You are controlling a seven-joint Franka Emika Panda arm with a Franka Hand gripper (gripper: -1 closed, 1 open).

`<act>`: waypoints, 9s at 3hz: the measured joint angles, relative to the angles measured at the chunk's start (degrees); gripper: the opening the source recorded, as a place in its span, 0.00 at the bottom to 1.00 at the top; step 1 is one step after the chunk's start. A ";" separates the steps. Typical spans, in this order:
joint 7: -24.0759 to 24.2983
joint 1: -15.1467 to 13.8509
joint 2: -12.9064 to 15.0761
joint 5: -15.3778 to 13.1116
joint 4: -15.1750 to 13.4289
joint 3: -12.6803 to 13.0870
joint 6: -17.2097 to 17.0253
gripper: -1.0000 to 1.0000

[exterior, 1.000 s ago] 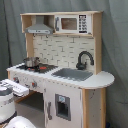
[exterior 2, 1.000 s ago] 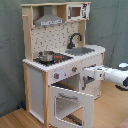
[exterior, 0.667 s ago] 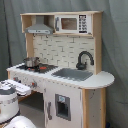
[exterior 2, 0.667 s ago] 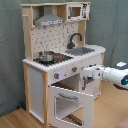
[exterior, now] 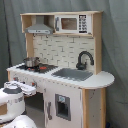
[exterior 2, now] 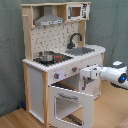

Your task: Play with the kitchen

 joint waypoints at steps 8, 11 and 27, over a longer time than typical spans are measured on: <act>17.58 -15.52 0.54 0.56 11.23 4.60 3.38 0.00; 37.11 -15.41 0.54 0.65 11.11 4.60 3.48 0.00; 46.81 11.44 0.51 0.56 9.49 -9.78 -33.41 1.00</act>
